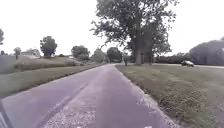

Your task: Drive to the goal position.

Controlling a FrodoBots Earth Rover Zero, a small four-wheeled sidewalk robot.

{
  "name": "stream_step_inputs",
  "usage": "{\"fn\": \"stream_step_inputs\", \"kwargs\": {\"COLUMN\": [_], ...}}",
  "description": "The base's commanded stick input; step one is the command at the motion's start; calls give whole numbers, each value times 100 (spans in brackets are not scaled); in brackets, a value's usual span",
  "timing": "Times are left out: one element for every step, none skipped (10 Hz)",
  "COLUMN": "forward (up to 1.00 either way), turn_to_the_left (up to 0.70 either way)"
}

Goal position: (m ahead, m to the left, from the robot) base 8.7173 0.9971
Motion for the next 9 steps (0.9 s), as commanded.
{"fn": "stream_step_inputs", "kwargs": {"forward": [70,70,70,70,70,70,70,70,70], "turn_to_the_left": [0,0,0,0,0,0,0,0,0]}}
